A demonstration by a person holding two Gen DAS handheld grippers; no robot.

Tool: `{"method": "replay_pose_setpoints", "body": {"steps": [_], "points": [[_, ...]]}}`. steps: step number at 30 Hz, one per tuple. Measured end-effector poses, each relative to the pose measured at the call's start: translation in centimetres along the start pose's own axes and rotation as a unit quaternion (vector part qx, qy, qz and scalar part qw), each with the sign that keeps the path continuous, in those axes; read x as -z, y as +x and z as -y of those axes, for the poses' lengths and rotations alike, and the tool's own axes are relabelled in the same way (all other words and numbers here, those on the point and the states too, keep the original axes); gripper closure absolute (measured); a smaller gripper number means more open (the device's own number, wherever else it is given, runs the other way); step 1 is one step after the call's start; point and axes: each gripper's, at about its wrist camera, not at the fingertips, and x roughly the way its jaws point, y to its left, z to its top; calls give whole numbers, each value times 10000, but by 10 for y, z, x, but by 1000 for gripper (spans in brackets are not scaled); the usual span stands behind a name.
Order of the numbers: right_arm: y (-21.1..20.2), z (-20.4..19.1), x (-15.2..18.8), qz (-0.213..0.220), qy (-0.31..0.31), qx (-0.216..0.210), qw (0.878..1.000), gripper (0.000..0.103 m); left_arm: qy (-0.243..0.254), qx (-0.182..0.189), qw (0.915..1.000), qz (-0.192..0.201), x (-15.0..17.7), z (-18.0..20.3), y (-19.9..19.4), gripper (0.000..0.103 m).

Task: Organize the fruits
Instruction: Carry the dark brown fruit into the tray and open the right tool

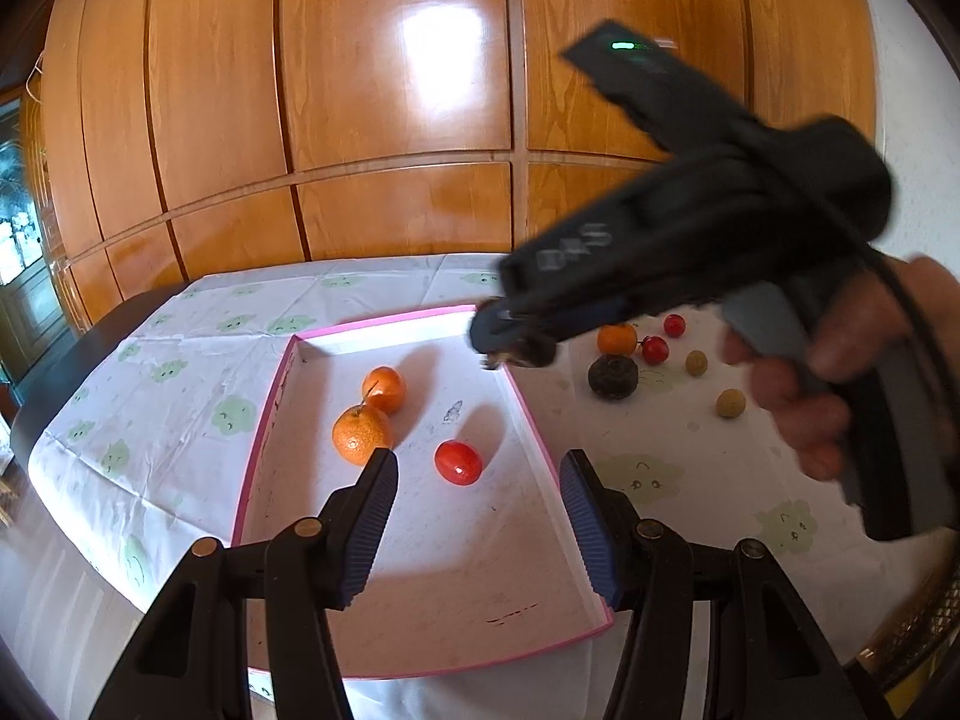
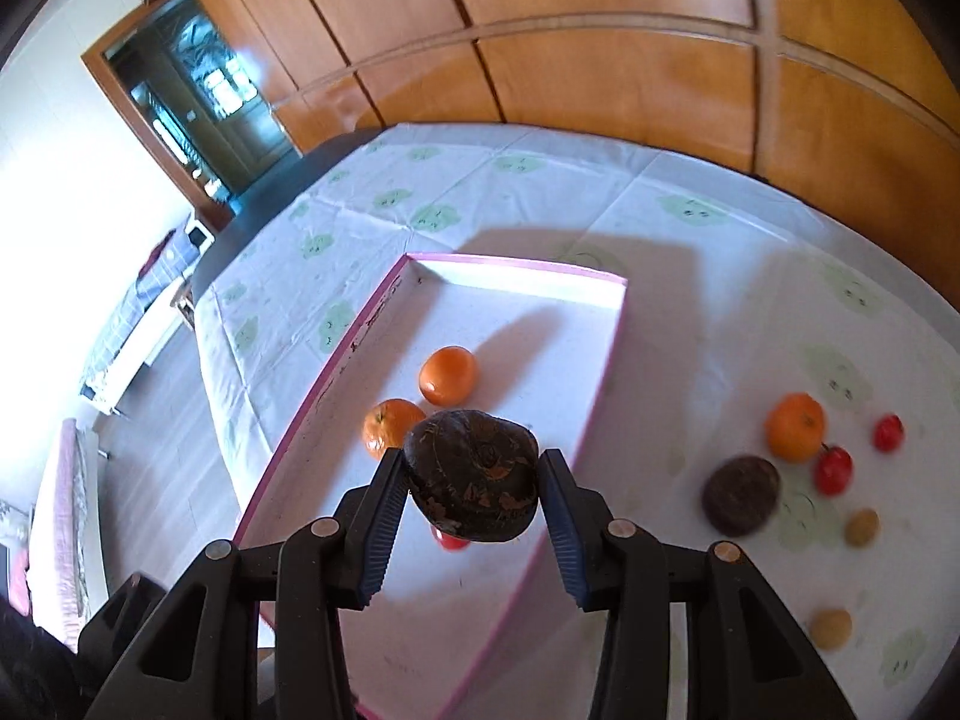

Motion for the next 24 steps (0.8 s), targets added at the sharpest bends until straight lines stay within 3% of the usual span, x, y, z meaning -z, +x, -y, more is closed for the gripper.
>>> {"method": "replay_pose_setpoints", "body": {"steps": [6, 13, 24], "points": [[19, 2, -7, -81, 216, -138, 9996, 57, -129, -54, 9999, -65, 3, -9, 4, 46], [-2, 12, -1, 169, 438, -122, 9988, 57, -281, -91, 9993, -209, 8, -17, 10, 46], [-61, 55, 56, 443, 710, 311, 9960, 57, -237, 17, 9992, -321, 8, -9, 13, 46]]}}
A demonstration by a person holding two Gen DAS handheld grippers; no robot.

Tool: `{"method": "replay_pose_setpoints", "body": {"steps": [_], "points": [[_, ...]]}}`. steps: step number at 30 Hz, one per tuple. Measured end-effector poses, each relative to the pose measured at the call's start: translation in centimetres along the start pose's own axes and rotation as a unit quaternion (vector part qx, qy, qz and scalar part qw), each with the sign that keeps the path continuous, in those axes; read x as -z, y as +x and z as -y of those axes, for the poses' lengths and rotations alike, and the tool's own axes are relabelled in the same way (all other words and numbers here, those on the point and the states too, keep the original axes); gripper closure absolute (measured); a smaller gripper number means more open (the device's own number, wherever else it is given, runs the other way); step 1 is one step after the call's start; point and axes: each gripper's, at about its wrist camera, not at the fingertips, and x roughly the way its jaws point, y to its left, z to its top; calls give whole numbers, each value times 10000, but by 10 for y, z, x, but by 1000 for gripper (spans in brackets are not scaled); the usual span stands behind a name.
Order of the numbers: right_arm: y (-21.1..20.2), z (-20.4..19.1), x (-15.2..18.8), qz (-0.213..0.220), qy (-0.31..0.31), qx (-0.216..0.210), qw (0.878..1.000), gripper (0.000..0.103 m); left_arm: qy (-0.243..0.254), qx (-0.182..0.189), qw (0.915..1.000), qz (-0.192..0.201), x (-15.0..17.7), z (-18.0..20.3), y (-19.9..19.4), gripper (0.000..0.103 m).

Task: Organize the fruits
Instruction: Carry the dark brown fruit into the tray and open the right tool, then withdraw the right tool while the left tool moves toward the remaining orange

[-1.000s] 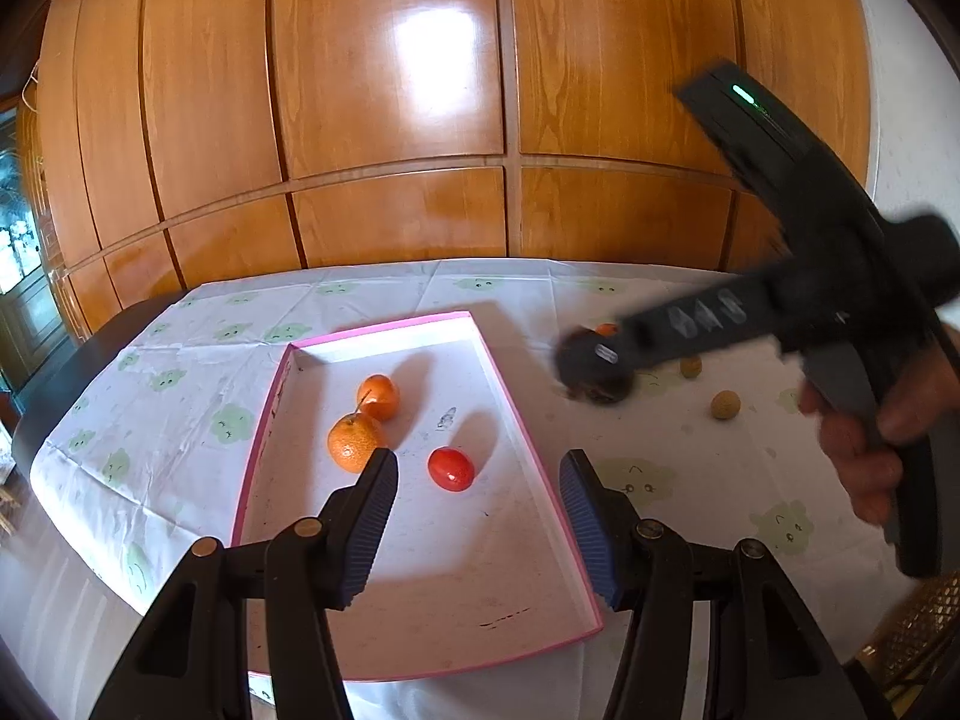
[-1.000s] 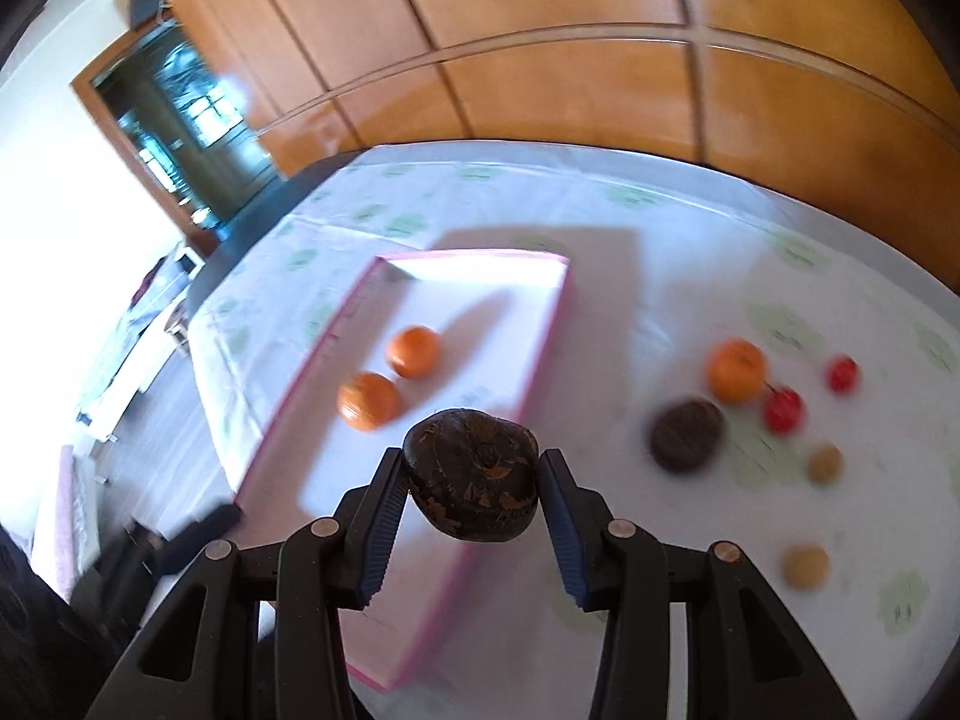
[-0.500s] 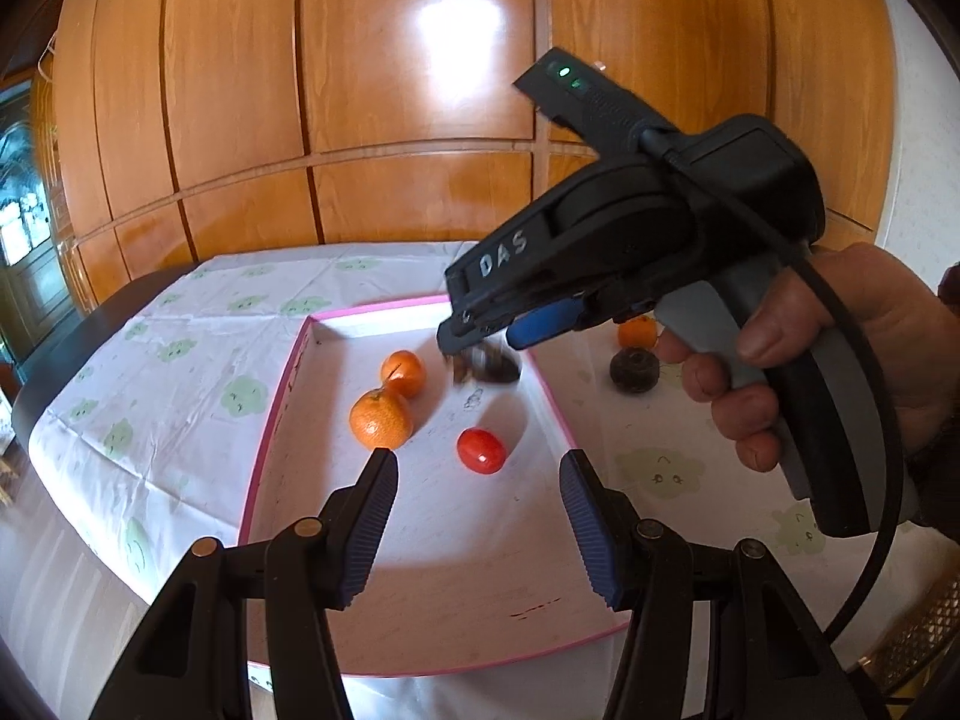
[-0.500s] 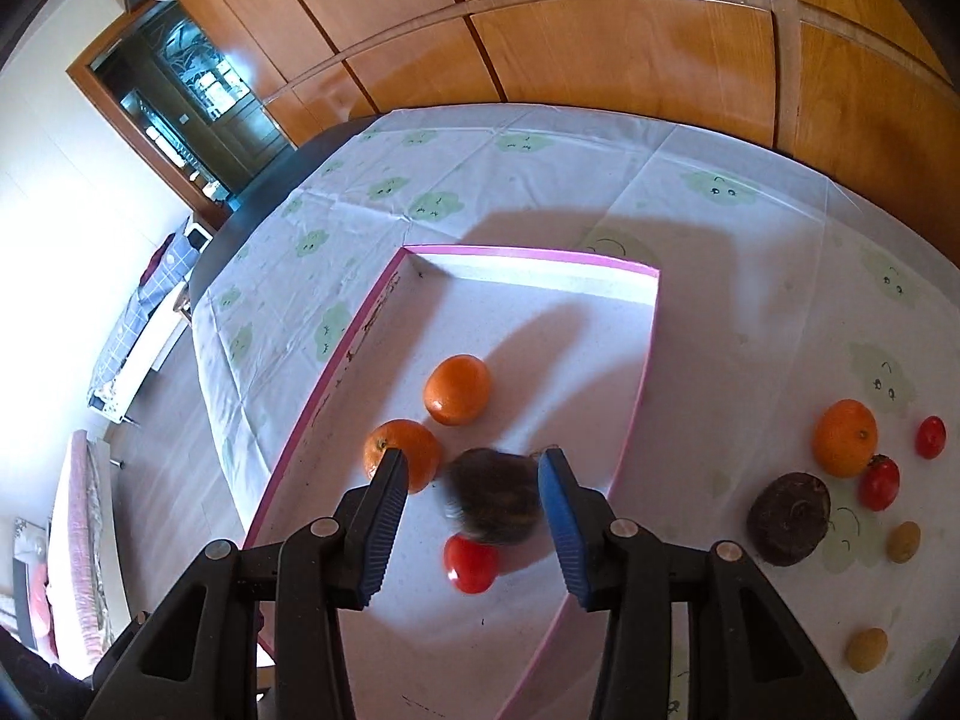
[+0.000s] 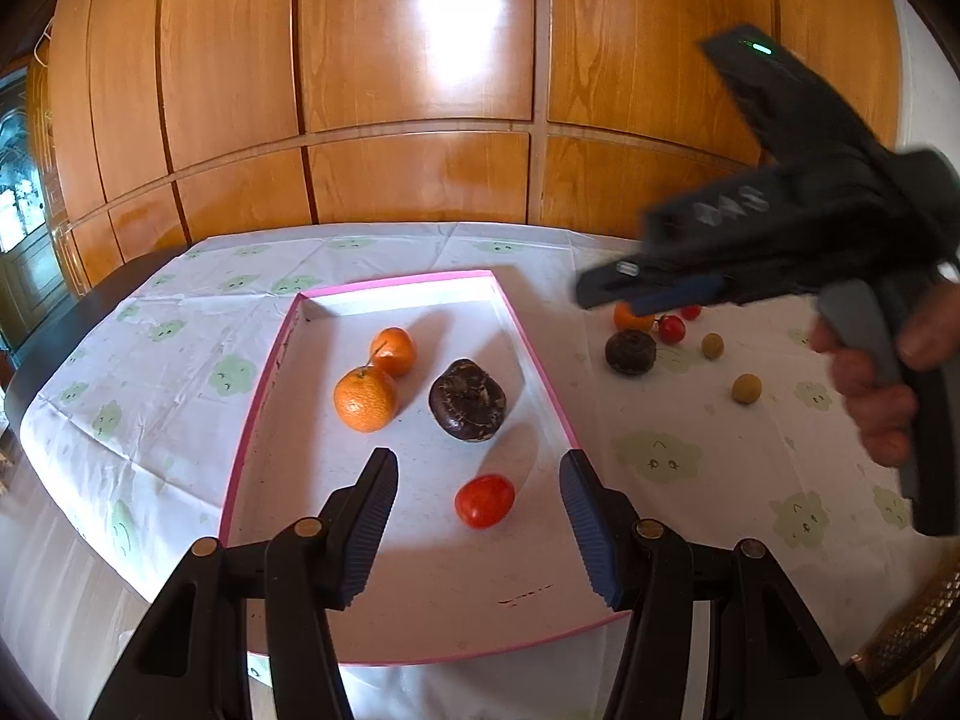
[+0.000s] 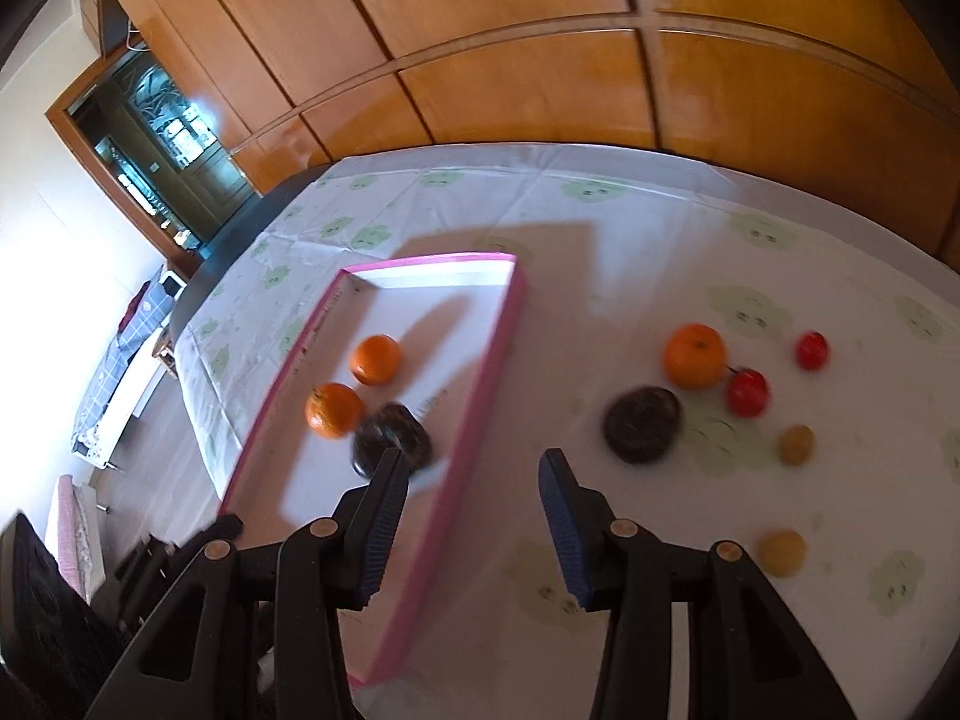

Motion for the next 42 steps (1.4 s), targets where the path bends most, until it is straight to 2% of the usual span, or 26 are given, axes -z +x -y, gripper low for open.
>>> {"method": "replay_pose_setpoints", "body": {"steps": [14, 23, 29, 33, 35, 38, 42], "points": [[-61, 80, 51, 117, 443, 705, 9965, 57, 333, 144, 9993, -61, -4, 27, -1, 46], [-92, 124, 52, 295, 675, 1176, 9903, 57, 563, 306, 9979, -118, -10, 47, 3, 46], [-97, 158, 49, 364, 880, 1500, 9841, 57, 606, 422, 9971, -204, -20, 57, 10, 46], [-95, 180, 55, 417, 1182, 1529, 9803, 57, 610, 489, 9966, -266, -30, 63, 17, 46], [-93, 191, 58, 308, 1407, 1581, 9769, 57, 612, 530, 9963, -305, -36, 67, 22, 46], [-97, 193, 56, 411, 1482, 1437, 9776, 57, 607, 604, 9956, -389, -46, 72, 31, 46], [-92, 190, 55, 341, 1443, 1372, 9794, 57, 561, 763, 9941, -532, -60, 79, 49, 46]]}}
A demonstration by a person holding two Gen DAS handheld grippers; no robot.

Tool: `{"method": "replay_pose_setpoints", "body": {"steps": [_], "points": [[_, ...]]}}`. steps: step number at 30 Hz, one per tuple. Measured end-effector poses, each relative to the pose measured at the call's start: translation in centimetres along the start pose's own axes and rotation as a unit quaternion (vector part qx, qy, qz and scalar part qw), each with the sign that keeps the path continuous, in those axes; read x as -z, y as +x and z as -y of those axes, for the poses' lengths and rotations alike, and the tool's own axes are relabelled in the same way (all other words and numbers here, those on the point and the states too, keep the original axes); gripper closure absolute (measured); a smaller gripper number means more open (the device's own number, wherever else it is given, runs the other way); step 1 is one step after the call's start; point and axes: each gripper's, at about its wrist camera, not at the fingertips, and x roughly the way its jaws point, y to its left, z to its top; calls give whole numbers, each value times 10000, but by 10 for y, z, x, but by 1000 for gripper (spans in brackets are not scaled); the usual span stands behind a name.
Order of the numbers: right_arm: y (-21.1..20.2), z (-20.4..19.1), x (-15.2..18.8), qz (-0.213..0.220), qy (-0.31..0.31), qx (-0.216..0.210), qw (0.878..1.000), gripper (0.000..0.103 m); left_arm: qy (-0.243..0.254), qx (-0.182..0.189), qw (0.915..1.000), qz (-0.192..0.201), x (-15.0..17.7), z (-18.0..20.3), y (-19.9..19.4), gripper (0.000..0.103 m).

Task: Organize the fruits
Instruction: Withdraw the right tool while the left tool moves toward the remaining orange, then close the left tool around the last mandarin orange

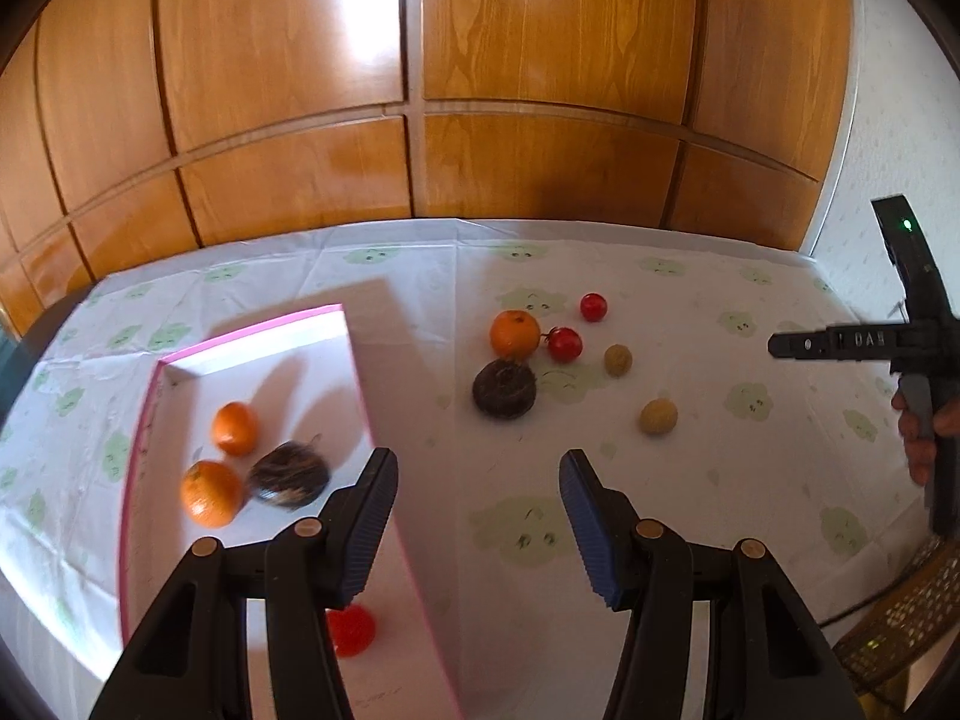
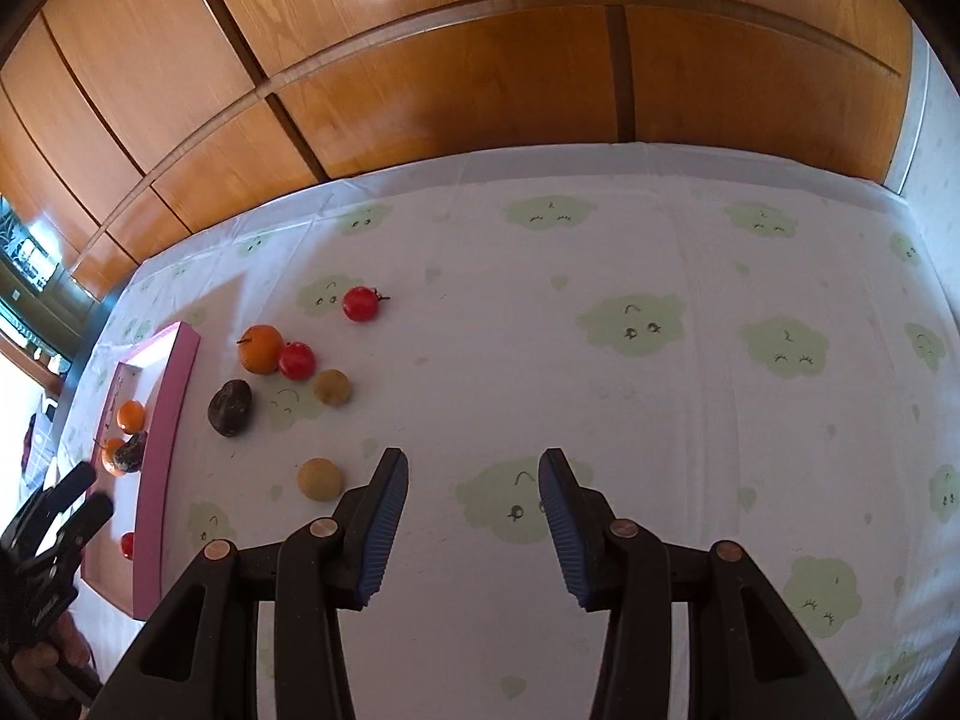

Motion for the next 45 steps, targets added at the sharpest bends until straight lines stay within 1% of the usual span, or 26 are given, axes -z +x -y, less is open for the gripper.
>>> {"method": "replay_pose_setpoints", "body": {"steps": [3, 8, 11, 17, 20, 24, 29, 34, 35, 36, 37, 38, 41, 45], "points": [[1, -4, 0, -17, -66, 3, 10000, 57, 23, 39, 9999, -120, -11, 2, 16, 46], [0, -2, -1, 4, 11, -52, 10000, 57, 137, 60, 9994, -301, -26, 8, 41, 46], [-1, 1, -2, 27, 92, -64, 9999, 57, 83, 88, 9990, -421, -33, 9, 55, 46], [0, 1, -2, -10, 117, -104, 9999, 57, 167, 157, 9987, -456, -51, 13, 73, 46], [1, 1, -2, -32, 105, -116, 9999, 57, 139, 249, 9979, -578, -64, 13, 91, 46], [1, 1, -2, -32, 111, -144, 9998, 57, 143, 243, 9969, -735, -75, 13, 113, 46], [0, 1, -2, -12, 112, -165, 9998, 57, 16, 348, 9950, -935, -86, 13, 138, 46], [0, 0, -2, -33, 92, -169, 9998, 57, -258, 477, 9923, -1113, -92, 10, 164, 46], [0, 0, -2, -40, 80, -167, 9998, 57, -310, 507, 9914, -1162, -92, 9, 169, 47], [1, 0, -2, -45, 72, -166, 9998, 57, -380, 545, 9901, -1236, -92, 8, 174, 50], [1, 0, -2, -53, 64, -161, 9998, 57, -450, 562, 9890, -1295, -91, 6, 179, 55], [1, 0, -2, -58, 55, -155, 9998, 57, -503, 602, 9881, -1322, -90, 5, 181, 62], [2, -1, -2, -70, 18, -138, 9999, 57, -621, 693, 9877, -1253, -90, 1, 180, 63], [3, -1, -2, -81, -2, -77, 9999, 57, -576, 758, 9908, -961, -90, -1, 160, 63]]}}
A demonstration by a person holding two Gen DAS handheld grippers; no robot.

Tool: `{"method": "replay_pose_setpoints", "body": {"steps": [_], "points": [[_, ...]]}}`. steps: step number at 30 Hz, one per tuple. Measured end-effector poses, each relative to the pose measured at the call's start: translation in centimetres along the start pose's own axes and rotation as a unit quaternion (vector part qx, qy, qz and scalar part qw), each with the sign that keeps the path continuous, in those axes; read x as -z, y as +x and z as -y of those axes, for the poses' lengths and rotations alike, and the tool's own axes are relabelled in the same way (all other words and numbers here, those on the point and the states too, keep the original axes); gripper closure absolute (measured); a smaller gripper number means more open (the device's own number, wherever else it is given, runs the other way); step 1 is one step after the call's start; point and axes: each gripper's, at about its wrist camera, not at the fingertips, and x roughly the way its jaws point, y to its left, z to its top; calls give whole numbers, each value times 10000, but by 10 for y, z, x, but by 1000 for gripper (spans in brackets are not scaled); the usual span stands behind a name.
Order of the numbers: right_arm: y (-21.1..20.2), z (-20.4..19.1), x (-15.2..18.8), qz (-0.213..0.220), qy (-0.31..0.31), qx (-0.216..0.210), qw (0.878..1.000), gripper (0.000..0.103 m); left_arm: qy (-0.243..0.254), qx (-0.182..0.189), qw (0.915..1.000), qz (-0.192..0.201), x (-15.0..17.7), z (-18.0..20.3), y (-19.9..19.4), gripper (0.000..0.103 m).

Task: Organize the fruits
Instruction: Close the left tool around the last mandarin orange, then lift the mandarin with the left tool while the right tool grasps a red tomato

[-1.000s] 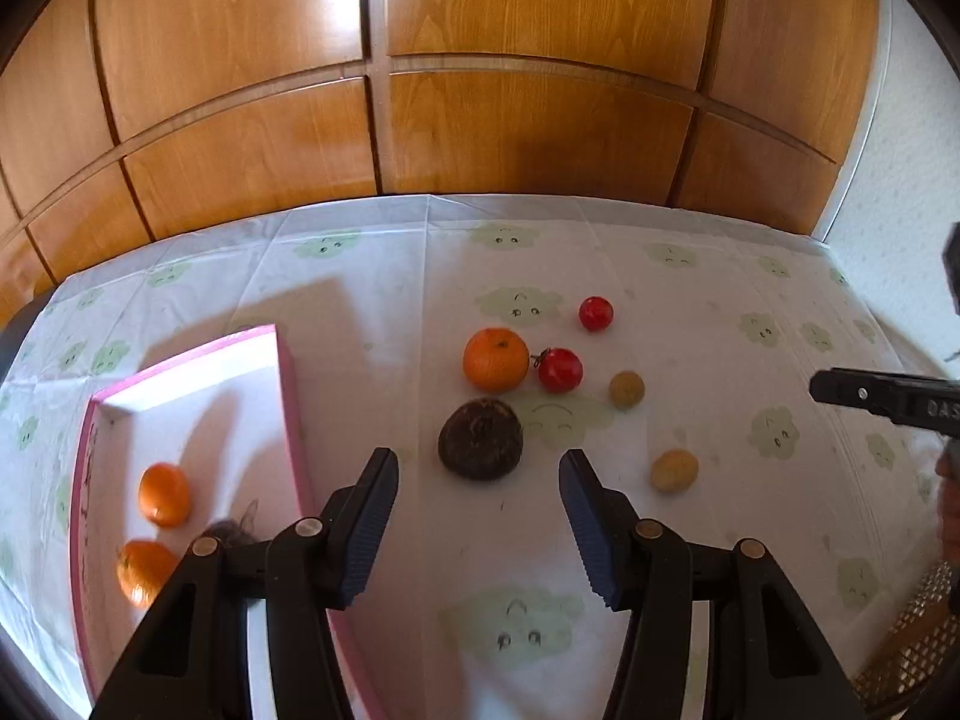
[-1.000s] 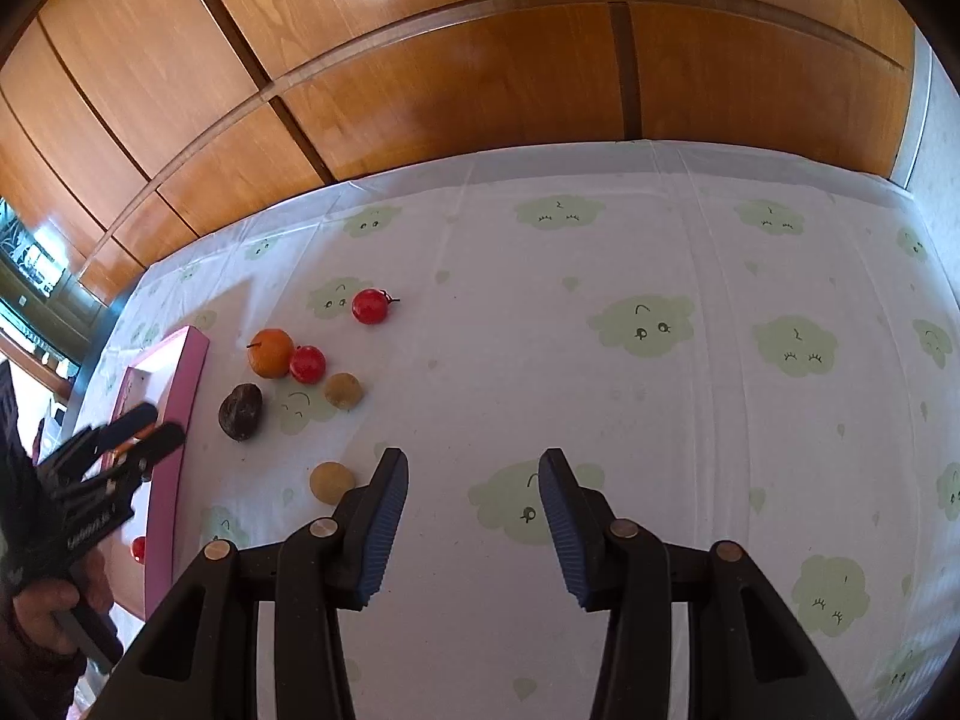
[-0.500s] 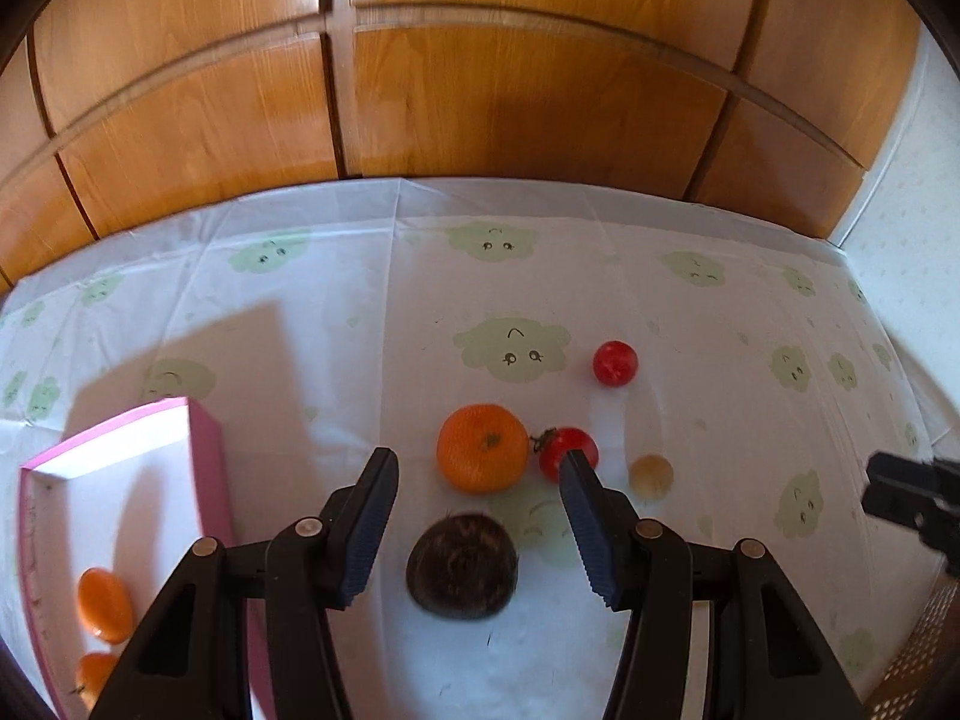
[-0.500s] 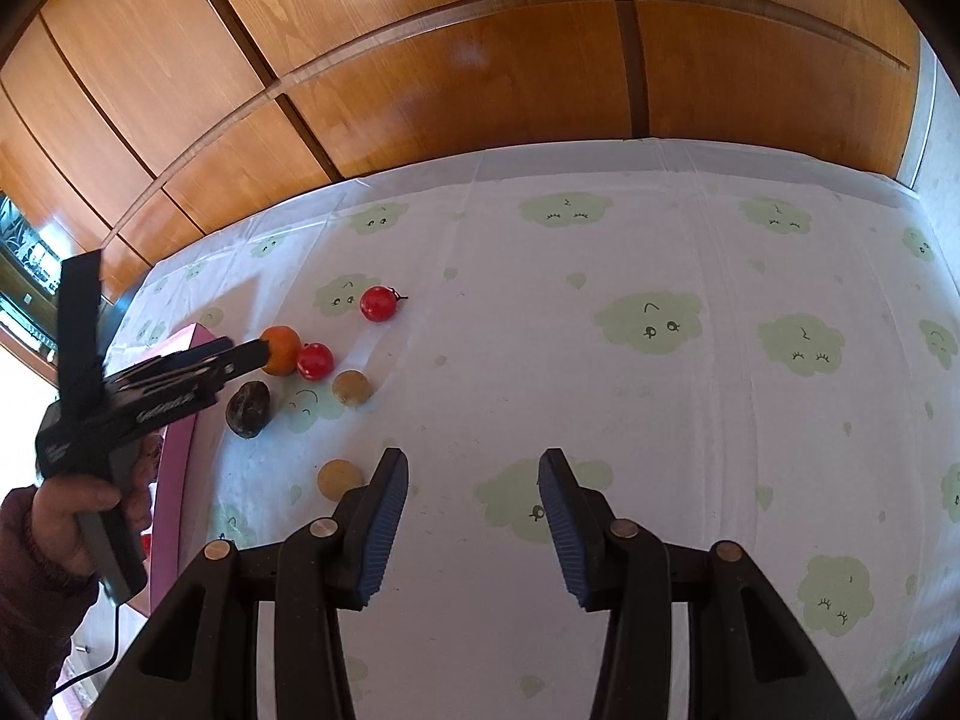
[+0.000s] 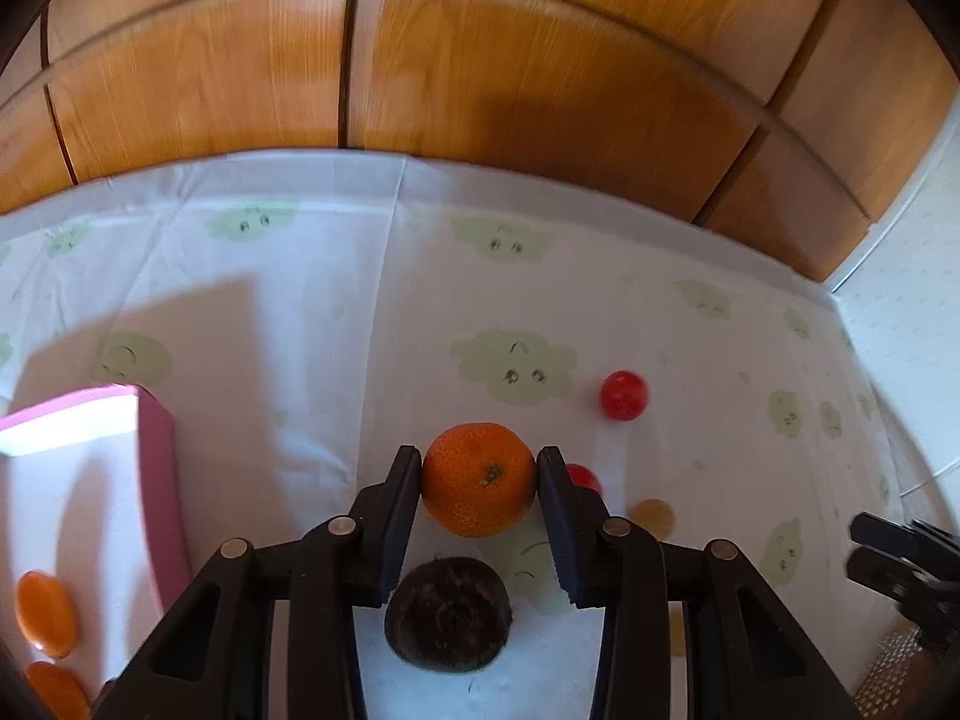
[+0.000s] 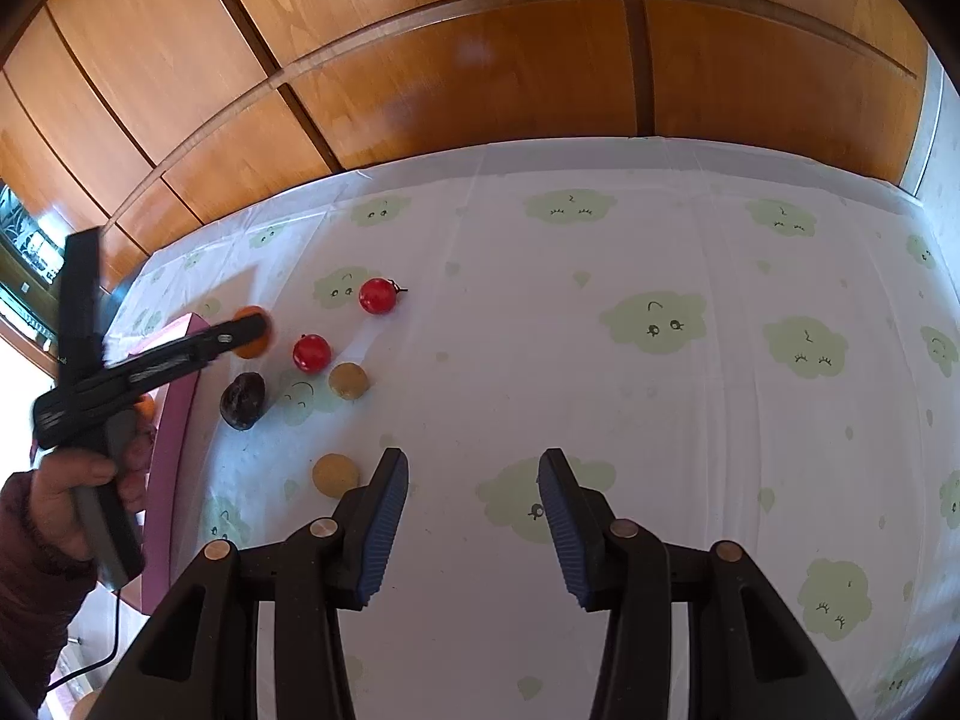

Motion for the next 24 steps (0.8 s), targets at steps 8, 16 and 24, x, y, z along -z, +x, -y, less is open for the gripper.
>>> {"method": "replay_pose_setpoints", "body": {"steps": [8, 16, 24], "points": [[3, 2, 1, -27, 25, 129, 9999, 57, 392, 10, 9982, 455, 40, 15, -58, 63], [5, 6, 2, -84, 96, 141, 9998, 57, 920, -102, 9954, 264, 126, 49, -66, 63], [14, 0, 6, -278, -33, 171, 9995, 57, 1029, -196, 9940, 300, 159, 56, -53, 63]]}}
